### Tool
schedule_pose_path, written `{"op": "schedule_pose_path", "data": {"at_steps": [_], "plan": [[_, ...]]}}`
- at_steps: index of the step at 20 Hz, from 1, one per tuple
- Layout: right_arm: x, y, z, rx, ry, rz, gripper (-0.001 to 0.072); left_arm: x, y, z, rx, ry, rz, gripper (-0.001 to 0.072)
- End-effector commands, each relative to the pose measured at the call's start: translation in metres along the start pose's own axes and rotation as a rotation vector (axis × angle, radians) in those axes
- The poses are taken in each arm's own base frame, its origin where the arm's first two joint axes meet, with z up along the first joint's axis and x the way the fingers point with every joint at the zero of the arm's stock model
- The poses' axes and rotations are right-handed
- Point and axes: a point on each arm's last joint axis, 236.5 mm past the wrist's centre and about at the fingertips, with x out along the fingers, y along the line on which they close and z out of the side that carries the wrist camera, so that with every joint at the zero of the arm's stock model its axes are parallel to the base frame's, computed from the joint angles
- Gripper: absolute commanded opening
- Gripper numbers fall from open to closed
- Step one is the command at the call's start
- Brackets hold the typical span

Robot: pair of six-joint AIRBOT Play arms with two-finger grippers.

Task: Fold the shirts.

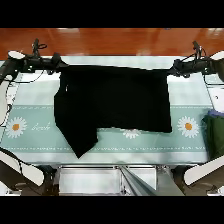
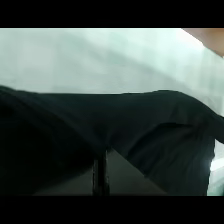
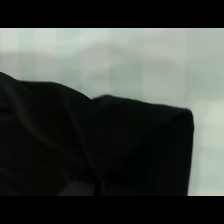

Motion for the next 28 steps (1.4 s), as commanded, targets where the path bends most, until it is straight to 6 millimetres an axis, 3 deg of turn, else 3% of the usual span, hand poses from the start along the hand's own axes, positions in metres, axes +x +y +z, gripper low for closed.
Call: {"op": "schedule_pose_path", "data": {"at_steps": [1, 6, 13, 17, 18, 19, 20, 21, 22, 23, 26, 28], "plan": [[-0.012, -0.017, -0.026, -0.004, 0.110, -0.105, 0.0023, -0.029, 0.023, -0.026, -0.032, 0.133, 0.047, 0.0018], [-0.014, -0.038, -0.047, 0.022, 0.189, -0.187, 0.0023, -0.036, 0.067, -0.080, -0.007, 0.350, 0.225, 0.0018], [0.002, -0.051, -0.082, 0.071, 0.269, -0.184, 0.0023, -0.024, 0.072, -0.122, -0.040, 0.484, 0.221, 0.0019], [0.006, -0.047, -0.087, 0.087, 0.281, -0.159, 0.0024, -0.021, 0.078, -0.136, -0.069, 0.544, 0.213, 0.0019], [0.006, -0.046, -0.088, 0.092, 0.286, -0.154, 0.0057, -0.021, 0.078, -0.136, -0.070, 0.545, 0.212, 0.0019], [0.007, -0.047, -0.089, 0.114, 0.290, -0.157, 0.0215, -0.021, 0.078, -0.136, -0.072, 0.545, 0.212, 0.0028], [0.006, -0.047, -0.091, 0.125, 0.294, -0.158, 0.0372, -0.022, 0.077, -0.137, -0.083, 0.553, 0.213, 0.0140], [0.004, -0.043, -0.092, 0.131, 0.302, -0.149, 0.0410, -0.026, 0.075, -0.141, -0.087, 0.573, 0.209, 0.0427], [-0.002, -0.041, -0.091, 0.137, 0.309, -0.142, 0.0410, -0.033, 0.071, -0.142, -0.087, 0.599, 0.204, 0.0499], [-0.016, -0.039, -0.084, 0.154, 0.302, -0.139, 0.0410, -0.045, 0.065, -0.141, -0.082, 0.625, 0.192, 0.0499], [-0.093, -0.035, -0.046, 0.192, 0.172, -0.148, 0.0410, -0.094, 0.044, -0.100, -0.068, 0.499, 0.190, 0.0499], [-0.144, -0.035, -0.040, 0.201, 0.062, -0.182, 0.0410, -0.129, 0.030, -0.071, -0.028, 0.332, 0.216, 0.0499]]}}
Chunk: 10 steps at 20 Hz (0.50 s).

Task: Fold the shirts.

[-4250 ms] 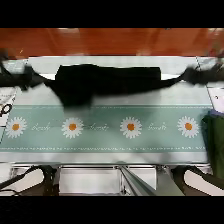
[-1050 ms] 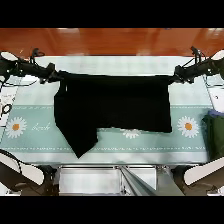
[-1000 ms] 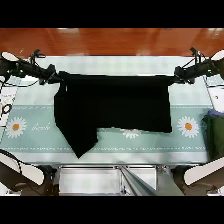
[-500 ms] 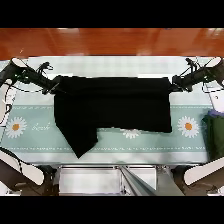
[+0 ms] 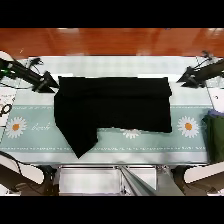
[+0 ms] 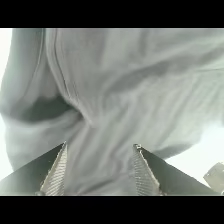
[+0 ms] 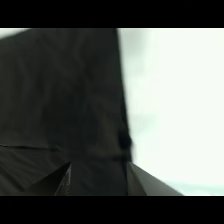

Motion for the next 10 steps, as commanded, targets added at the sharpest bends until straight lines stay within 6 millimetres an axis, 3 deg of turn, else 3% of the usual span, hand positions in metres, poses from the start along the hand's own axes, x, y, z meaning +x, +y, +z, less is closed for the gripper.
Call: {"op": "schedule_pose_path", "data": {"at_steps": [1, 2, 3, 5, 7, 10], "plan": [[-0.074, -0.013, -0.011, 0.047, -0.122, -0.044, 0.0410, -0.073, -0.013, 0.002, 0.021, -0.221, 0.039, 0.0499], [-0.075, -0.026, -0.029, 0.058, -0.126, -0.097, 0.0409, -0.085, -0.013, -0.008, 0.041, -0.271, 0.062, 0.0499], [-0.065, -0.043, -0.057, 0.091, -0.096, -0.160, 0.0409, -0.084, -0.011, -0.035, 0.065, -0.254, 0.073, 0.0498], [-0.030, -0.051, -0.108, 0.117, -0.071, -0.154, 0.0409, -0.065, 0.011, -0.088, -0.030, -0.211, 0.066, 0.0498], [-0.008, -0.039, -0.140, 0.103, -0.101, -0.072, 0.0409, -0.038, 0.031, -0.127, -0.170, -0.237, 0.013, 0.0498], [0.003, -0.013, -0.170, 0.093, -0.147, 0.037, 0.0409, 0.008, 0.062, -0.181, -0.358, -0.258, -0.019, 0.0498]]}}
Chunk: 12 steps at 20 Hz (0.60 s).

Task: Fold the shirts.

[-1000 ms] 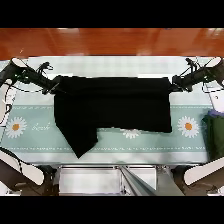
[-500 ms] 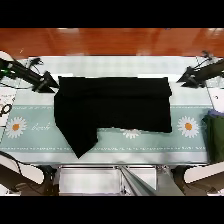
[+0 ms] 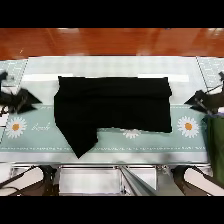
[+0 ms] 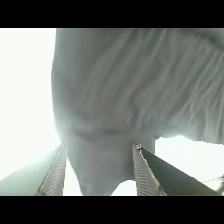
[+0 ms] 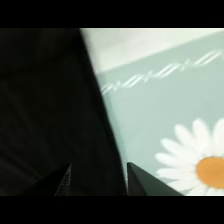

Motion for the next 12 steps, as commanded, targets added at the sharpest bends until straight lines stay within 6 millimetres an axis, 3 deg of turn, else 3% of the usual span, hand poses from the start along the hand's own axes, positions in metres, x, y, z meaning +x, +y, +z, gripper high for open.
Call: {"op": "schedule_pose_path", "data": {"at_steps": [1, 7, 12], "plan": [[0.011, 0.018, -0.038, -0.006, -0.073, 0.106, 0.0409, 0.039, 0.044, -0.058, -0.194, -0.049, -0.014, 0.0498], [0.000, 0.030, -0.048, -0.033, -0.089, 0.132, 0.0409, 0.077, 0.046, -0.098, -0.263, 0.043, -0.051, 0.0498], [0.000, 0.031, -0.049, -0.031, -0.087, 0.136, 0.0409, 0.096, 0.032, -0.088, -0.185, 0.012, -0.024, 0.0498]]}}
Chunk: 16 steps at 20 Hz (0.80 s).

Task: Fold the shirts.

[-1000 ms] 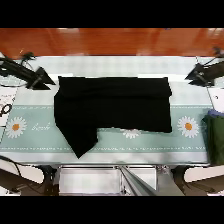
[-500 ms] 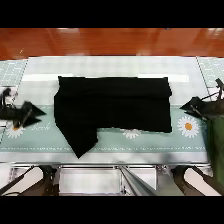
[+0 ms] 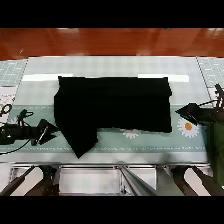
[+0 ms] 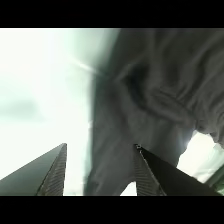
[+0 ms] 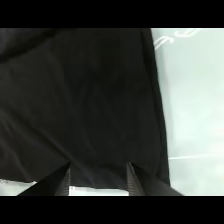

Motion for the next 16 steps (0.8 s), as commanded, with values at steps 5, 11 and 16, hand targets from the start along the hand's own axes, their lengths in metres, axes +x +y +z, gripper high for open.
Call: {"op": "schedule_pose_path", "data": {"at_steps": [5, 11, 16], "plan": [[0.000, 0.001, 0.001, 0.000, -0.010, 0.003, 0.0409, 0.035, -0.014, 0.003, 0.040, -0.012, 0.032, 0.0498], [-0.002, -0.005, -0.001, 0.016, -0.002, -0.015, 0.0409, 0.058, -0.020, -0.008, 0.078, 0.082, 0.056, 0.0018], [-0.018, -0.095, -0.046, 0.194, 0.119, -0.290, 0.0409, 0.043, -0.039, -0.001, 0.148, 0.079, 0.041, 0.0019]]}}
